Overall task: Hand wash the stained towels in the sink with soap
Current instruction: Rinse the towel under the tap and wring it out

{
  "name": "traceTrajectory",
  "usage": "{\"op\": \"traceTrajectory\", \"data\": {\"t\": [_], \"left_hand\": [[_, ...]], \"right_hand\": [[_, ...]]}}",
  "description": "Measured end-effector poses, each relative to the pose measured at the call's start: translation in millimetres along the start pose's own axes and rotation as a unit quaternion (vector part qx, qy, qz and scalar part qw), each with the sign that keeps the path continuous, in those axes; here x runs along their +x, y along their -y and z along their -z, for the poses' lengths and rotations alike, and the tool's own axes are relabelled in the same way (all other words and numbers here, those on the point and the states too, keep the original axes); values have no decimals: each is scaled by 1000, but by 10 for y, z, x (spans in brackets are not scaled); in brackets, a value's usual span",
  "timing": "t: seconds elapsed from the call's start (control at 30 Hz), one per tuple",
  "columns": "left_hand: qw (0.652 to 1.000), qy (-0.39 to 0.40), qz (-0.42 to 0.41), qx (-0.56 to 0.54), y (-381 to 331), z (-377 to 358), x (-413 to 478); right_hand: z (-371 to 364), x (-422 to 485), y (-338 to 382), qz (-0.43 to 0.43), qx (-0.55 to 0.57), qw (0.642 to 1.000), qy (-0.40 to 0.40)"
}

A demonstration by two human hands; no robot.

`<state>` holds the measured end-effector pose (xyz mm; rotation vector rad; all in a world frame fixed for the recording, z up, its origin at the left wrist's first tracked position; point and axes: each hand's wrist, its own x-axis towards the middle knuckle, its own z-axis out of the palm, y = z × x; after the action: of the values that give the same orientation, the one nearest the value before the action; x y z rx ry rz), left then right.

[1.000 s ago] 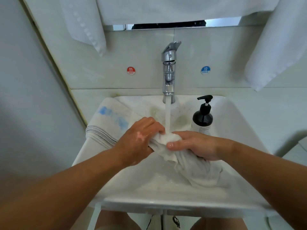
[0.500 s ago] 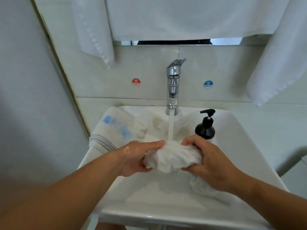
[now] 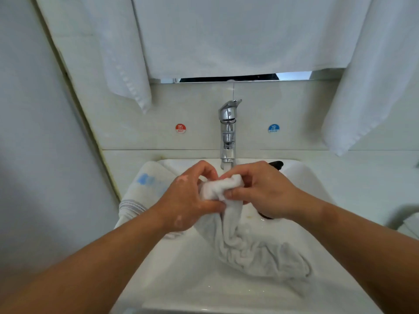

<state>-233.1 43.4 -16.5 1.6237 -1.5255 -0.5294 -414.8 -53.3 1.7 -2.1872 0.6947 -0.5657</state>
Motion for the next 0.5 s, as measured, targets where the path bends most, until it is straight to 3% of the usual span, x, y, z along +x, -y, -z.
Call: {"op": "traceTrajectory", "data": {"t": [0.17,0.3,0.43,0.5], "left_hand": [[990,112,5,90,-119,267,13],[984,89,-48,144,-491,540,155],[982,12,-93,164,-1011,834,398],[977,17,-105,182,-1228,998,464]], "right_hand": [[155,-90,159,50,-45,996,-66],[513,-54,460,91,-43,991,-84],[968,13,810,126,54,984,-111],[1142,15,915,141,62,981,-115]]}}
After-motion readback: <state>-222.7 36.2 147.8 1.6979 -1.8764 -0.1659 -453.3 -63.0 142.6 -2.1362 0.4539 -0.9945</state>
